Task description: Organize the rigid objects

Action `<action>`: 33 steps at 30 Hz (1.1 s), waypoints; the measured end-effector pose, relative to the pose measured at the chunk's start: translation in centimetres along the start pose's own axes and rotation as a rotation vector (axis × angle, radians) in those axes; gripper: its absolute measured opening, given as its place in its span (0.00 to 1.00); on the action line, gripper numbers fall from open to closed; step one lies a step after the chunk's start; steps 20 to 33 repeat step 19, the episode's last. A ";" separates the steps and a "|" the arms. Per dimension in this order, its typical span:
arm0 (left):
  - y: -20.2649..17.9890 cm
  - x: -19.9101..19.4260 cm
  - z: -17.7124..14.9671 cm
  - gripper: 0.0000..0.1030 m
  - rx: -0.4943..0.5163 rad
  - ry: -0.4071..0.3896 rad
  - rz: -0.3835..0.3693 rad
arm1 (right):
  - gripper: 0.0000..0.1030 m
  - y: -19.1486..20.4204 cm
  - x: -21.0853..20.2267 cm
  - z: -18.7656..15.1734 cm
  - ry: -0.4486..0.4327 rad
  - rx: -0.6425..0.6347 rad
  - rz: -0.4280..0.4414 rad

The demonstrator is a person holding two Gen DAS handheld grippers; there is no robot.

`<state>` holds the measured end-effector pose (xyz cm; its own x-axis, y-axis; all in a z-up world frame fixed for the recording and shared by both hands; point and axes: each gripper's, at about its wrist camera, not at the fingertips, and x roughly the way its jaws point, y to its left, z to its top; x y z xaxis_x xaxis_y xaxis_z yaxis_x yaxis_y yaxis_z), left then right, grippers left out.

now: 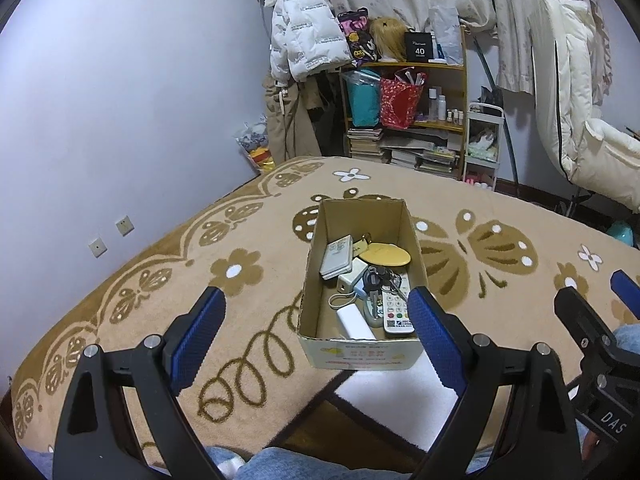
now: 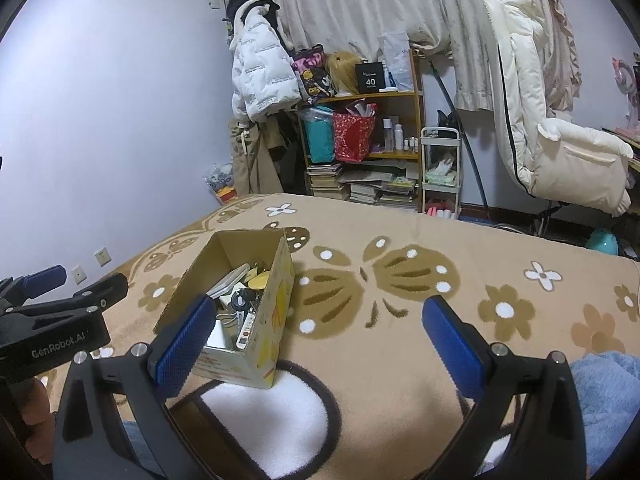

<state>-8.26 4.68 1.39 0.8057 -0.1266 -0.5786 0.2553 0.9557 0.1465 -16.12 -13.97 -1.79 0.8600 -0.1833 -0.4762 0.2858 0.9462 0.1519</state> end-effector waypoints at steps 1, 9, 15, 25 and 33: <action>0.0 0.0 0.0 0.89 0.003 -0.003 -0.003 | 1.00 0.0 -0.1 0.0 0.000 0.003 0.000; -0.3 -0.2 -0.2 0.89 0.020 -0.002 -0.002 | 1.00 -0.4 0.1 0.0 0.009 0.016 -0.006; -0.6 -0.3 -0.1 0.89 0.026 0.002 -0.003 | 1.00 -0.6 0.3 -0.1 0.012 0.027 -0.009; -0.9 -0.2 -0.3 0.89 0.044 0.002 0.004 | 1.00 -0.7 0.2 -0.1 0.013 0.026 -0.009; -0.9 -0.2 -0.3 0.89 0.044 0.002 0.004 | 1.00 -0.7 0.2 -0.1 0.013 0.026 -0.009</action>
